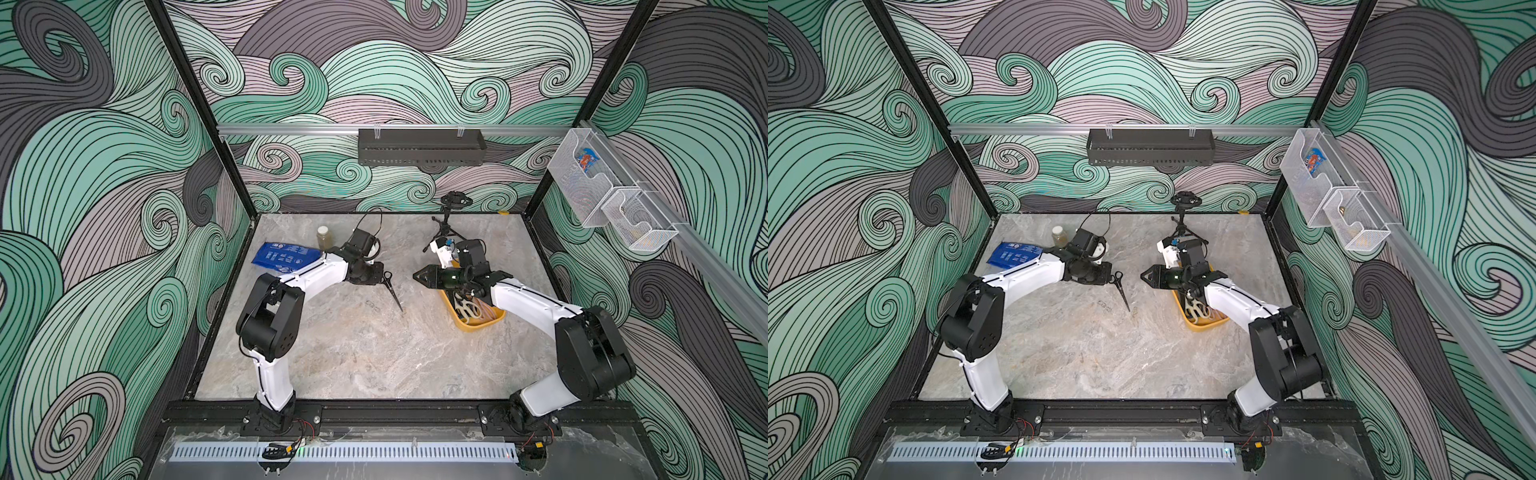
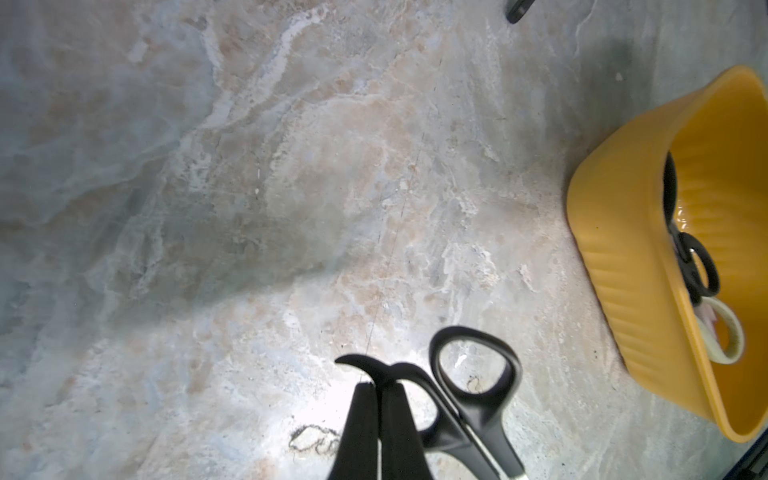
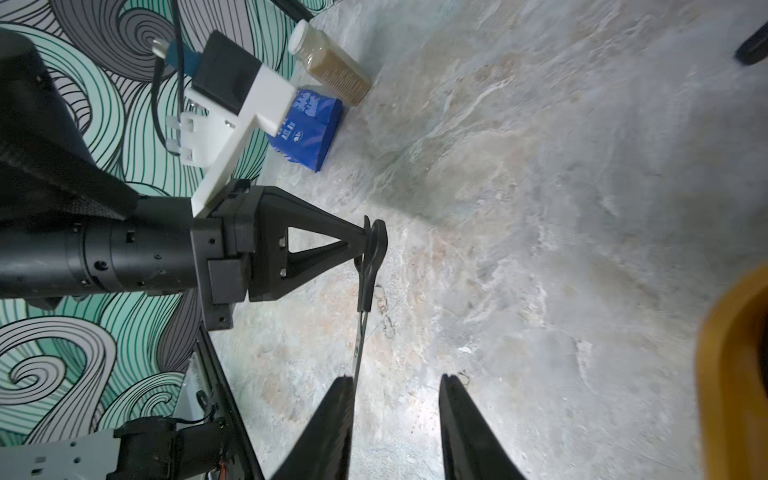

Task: Put the scissors into the storage box
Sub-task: Pick up the scissors from the center of the board.

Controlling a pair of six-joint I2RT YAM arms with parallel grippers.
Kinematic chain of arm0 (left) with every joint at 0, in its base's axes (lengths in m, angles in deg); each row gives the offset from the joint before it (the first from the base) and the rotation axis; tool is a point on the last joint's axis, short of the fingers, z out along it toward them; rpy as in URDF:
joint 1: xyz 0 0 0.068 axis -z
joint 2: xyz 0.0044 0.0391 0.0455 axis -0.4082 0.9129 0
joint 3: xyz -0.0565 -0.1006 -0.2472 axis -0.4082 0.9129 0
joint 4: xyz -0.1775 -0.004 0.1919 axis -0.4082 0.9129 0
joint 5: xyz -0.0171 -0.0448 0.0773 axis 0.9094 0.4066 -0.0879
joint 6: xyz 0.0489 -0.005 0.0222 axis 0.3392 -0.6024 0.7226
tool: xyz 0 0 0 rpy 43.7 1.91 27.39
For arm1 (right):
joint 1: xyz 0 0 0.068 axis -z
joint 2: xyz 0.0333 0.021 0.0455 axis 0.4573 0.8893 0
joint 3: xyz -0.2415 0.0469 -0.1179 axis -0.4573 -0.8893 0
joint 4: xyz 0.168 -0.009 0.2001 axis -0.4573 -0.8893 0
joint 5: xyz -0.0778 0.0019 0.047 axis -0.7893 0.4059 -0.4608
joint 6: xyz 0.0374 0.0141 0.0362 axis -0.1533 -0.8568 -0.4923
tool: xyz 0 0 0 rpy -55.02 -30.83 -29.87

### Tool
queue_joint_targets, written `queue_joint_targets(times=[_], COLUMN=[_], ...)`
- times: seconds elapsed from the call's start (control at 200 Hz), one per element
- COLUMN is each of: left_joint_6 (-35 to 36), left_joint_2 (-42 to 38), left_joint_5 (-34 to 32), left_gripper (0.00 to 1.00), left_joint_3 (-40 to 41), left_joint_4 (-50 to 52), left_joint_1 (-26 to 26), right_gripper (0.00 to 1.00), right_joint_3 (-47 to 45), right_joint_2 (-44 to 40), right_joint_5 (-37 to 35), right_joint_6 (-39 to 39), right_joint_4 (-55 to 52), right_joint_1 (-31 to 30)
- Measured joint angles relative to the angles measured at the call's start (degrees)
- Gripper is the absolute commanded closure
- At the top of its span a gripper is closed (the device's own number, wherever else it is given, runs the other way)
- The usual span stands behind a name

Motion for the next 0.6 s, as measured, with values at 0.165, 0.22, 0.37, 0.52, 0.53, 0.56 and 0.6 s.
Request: queue_joint_targets(times=[0.165, 0.22, 0.37, 0.52, 0.53, 0.56, 0.6], left_joint_6=[-1.3, -1.6, -2.4, -2.7, -2.7, -2.7, -2.7], left_joint_2=[-5.3, -6.4, -8.1, -8.4, -8.4, -8.4, -8.4], left_joint_5=[-0.2, -0.3, -0.8, -2.2, -2.3, -2.6, -2.9], left_gripper=[1.00, 1.00, 1.00, 1.00, 1.00, 1.00, 1.00], left_joint_3=[5.0, 5.4, 6.2, 6.9, 6.9, 7.0, 7.1], left_joint_4=[-4.5, -5.7, -8.6, -9.0, -9.0, -9.1, -9.1], left_joint_1=[0.6, 0.6, 1.3, 2.4, 2.5, 2.7, 2.9], right_gripper=[0.59, 0.58, 0.58, 0.59, 0.59, 0.59, 0.59], right_joint_3=[0.0, 0.0, 0.6, 2.2, 2.3, 2.4, 2.4], right_joint_2=[2.7, 3.5, 5.1, 5.7, 5.7, 5.8, 5.8], right_joint_5=[2.6, 3.1, 4.1, 4.3, 4.3, 4.3, 4.3], right_joint_6=[-1.1, -1.4, -1.9, -2.1, -2.1, -2.2, -2.3], right_joint_4=[2.0, 2.2, 2.4, 2.5, 2.6, 2.6, 2.5], right_joint_1=[-2.1, -2.9, -4.9, -5.6, -5.6, -5.7, -5.7])
